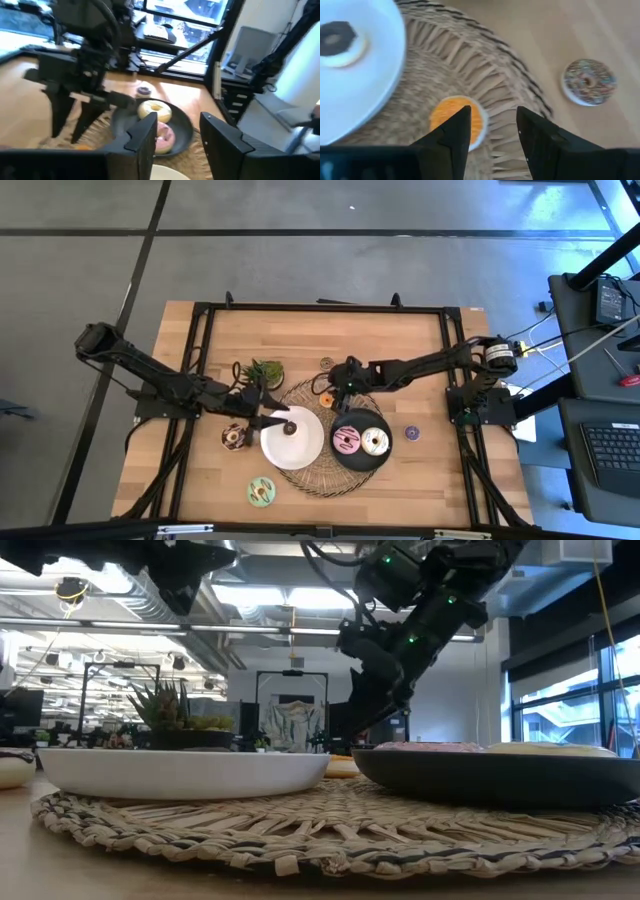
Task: Pick & Place donuts
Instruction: Put the small yellow donut on the white plate
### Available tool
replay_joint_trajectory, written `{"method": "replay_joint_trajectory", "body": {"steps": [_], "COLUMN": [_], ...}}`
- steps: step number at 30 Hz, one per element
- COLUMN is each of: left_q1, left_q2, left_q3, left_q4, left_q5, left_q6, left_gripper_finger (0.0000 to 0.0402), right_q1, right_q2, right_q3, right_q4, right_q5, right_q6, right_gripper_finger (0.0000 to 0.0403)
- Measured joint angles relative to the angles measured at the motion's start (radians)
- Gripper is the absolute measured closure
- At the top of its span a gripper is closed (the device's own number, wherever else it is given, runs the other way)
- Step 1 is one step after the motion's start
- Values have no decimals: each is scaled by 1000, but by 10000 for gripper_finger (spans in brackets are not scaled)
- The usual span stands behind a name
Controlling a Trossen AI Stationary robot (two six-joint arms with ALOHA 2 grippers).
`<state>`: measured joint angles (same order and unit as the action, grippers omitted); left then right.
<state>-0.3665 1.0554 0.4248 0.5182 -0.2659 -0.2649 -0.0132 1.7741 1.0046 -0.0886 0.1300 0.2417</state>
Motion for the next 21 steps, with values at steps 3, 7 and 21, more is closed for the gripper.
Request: {"method": "replay_joint_trajectory", "body": {"steps": [3, 7, 21], "left_q1": [-8, -8, -5], "left_q2": [0, 0, 0], "left_q3": [0, 0, 0], "left_q4": [1, 2, 1], "left_q5": [21, 25, 24], "left_q6": [-7, 19, 25], "left_gripper_finger": [258, 258, 258], "right_q1": [0, -2, -2], "right_q2": [0, 0, 0], "right_q3": [0, 0, 0], "right_q4": [13, 9, -12], "right_q5": [-53, -49, 8], "right_q6": [-5, 64, 174], "right_gripper_finger": [242, 233, 158]}}
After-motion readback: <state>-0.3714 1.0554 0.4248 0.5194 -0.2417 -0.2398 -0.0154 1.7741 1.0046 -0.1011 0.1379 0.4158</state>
